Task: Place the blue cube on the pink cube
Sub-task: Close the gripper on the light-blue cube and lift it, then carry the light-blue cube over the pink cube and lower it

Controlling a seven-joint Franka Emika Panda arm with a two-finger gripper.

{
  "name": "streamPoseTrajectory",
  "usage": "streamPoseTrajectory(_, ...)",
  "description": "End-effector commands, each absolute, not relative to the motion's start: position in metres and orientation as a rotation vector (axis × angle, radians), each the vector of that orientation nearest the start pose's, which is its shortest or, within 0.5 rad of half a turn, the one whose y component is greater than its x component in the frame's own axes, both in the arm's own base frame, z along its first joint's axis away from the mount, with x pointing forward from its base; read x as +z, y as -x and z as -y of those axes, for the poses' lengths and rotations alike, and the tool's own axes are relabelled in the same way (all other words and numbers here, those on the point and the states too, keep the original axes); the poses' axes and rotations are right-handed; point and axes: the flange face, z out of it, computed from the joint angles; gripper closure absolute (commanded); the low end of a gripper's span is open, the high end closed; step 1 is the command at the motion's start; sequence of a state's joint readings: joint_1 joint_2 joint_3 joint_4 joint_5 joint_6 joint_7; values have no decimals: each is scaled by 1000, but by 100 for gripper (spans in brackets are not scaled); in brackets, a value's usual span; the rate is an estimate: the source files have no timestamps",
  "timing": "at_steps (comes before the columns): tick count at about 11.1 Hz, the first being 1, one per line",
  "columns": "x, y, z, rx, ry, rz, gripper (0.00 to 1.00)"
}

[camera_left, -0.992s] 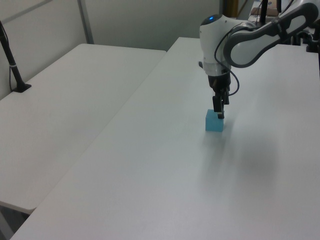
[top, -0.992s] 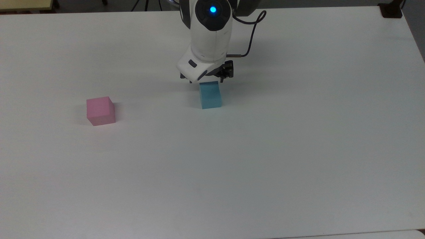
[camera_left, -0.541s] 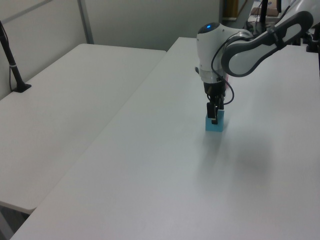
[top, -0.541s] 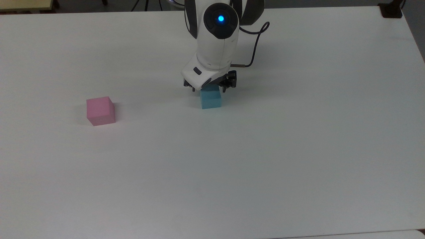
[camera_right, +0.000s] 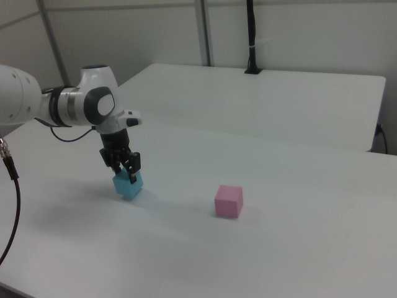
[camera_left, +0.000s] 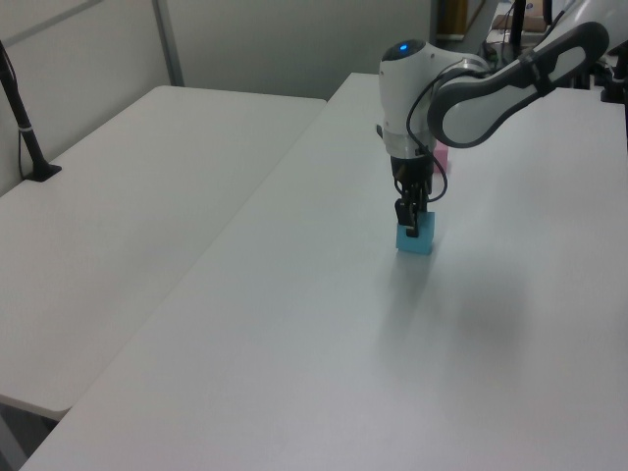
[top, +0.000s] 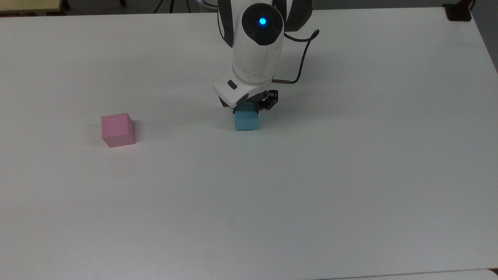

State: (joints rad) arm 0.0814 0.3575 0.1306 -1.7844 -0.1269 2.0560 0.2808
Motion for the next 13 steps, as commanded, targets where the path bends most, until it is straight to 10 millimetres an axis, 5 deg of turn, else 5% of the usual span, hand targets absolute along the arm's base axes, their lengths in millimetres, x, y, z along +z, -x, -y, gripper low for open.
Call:
streamPoseTrajectory(1,404,-635,-73,5,3224,-77,55)
streamPoseTrajectory(6,464,-654,70,-88,3239,158,54)
streamPoseTrajectory(10,459,-646,131,-48,3269,222,53)
streamPoseTrajectory(13,442,-643,157,16,3317,263,53)
